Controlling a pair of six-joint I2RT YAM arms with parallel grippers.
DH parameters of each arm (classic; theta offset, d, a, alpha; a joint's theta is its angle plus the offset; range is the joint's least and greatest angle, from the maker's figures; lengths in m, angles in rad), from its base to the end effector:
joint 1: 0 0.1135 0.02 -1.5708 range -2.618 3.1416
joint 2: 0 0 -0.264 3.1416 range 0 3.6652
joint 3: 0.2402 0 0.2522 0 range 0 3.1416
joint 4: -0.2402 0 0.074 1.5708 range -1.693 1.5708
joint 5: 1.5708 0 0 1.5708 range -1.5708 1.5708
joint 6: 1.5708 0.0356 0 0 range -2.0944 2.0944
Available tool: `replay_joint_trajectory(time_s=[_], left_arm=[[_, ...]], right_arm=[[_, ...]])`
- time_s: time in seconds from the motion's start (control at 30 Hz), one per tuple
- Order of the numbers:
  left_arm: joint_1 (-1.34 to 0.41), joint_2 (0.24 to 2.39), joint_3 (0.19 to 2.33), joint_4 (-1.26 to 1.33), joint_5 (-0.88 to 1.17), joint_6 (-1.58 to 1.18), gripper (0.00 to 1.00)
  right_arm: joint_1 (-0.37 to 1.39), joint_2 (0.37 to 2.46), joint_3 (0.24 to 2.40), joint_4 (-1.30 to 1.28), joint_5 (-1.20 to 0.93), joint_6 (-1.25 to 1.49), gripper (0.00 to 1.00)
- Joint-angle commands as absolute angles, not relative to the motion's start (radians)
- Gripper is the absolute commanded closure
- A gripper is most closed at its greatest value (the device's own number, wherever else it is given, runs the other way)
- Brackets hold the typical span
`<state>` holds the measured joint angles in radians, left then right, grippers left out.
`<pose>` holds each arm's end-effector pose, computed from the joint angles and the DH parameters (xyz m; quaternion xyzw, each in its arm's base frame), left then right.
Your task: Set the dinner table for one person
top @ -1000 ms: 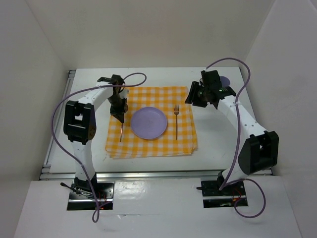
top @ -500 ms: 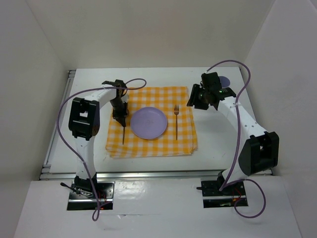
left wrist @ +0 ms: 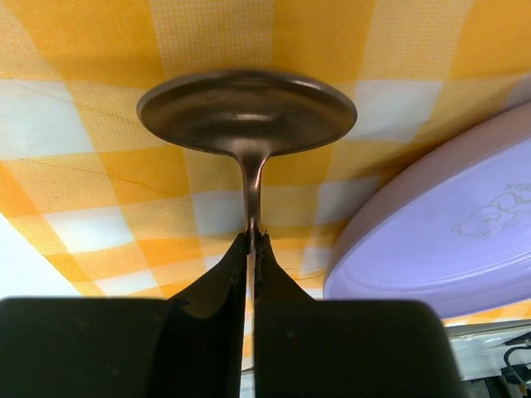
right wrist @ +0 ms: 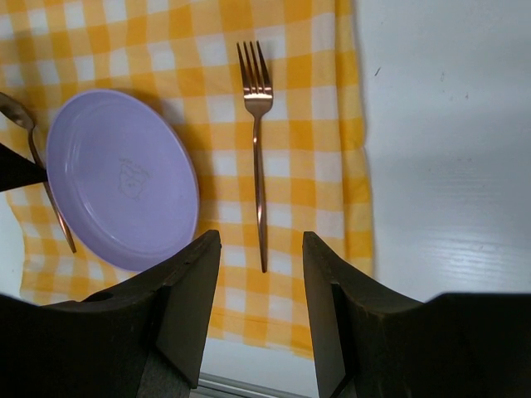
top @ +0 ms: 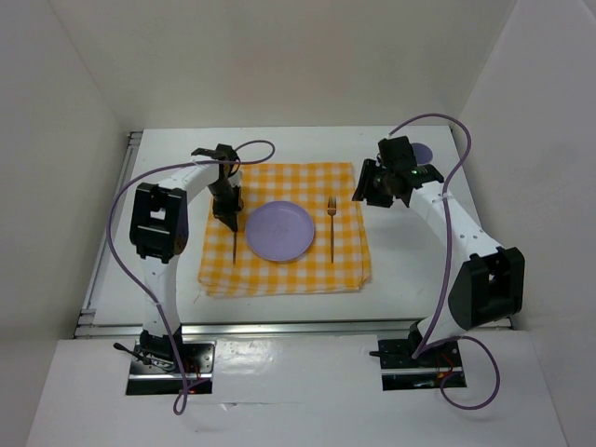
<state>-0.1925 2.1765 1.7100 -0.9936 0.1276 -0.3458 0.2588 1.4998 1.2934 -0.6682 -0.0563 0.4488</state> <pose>0.4194 -0.0864 0.1653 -0.0728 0.9938 -0.0761 0.0363 0.3123 0.0847 0.3013 0.0796 0.9363 0.1430 0.3107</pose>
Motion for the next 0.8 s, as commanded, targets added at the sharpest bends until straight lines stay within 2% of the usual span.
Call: replay_joint_trajectory(time_s=[0.0, 0.07, 0.1, 0.2, 0.23, 0.27, 0.4, 0.63, 0.77], left_arm=[[-0.187, 2.210, 1.741, -0.999, 0.121, -0.365, 1.00], [-0.187, 2.210, 1.750, -0.999, 0.112, -0.365, 1.00], [-0.187, 2.210, 1.750, -0.999, 0.112, -0.356, 1.00], [-0.187, 2.220, 1.761, -0.999, 0.112, -0.345, 0.88], [-0.187, 2.220, 1.761, -0.999, 0.112, -0.336, 0.76], [-0.187, 2.220, 1.761, -1.008, 0.103, -0.336, 0.69], [-0.187, 2.200, 1.761, -1.017, 0.094, -0.336, 0.45], [-0.169, 2.129, 1.787, -1.026, 0.124, -0.327, 0.44], [-0.158, 2.106, 1.808, -1.026, 0.152, -0.305, 0.44]], right_arm=[[0.253, 1.466, 1.287, -0.690, -0.035, 0.451, 0.48], [0.253, 1.466, 1.287, -0.690, -0.026, 0.451, 0.46], [0.253, 1.466, 1.296, -0.699, -0.026, 0.451, 0.39], [0.253, 1.466, 1.308, -0.709, -0.005, 0.451, 0.33], [0.253, 1.466, 1.321, -0.719, 0.009, 0.451, 0.31], [0.253, 1.466, 1.330, -0.719, 0.023, 0.451, 0.30], [0.223, 1.497, 1.403, -0.753, 0.090, 0.451, 0.24], [-0.029, 1.629, 1.575, -0.746, -0.014, 0.428, 0.24], [-0.129, 1.730, 1.696, -0.732, 0.029, 0.428, 0.24]])
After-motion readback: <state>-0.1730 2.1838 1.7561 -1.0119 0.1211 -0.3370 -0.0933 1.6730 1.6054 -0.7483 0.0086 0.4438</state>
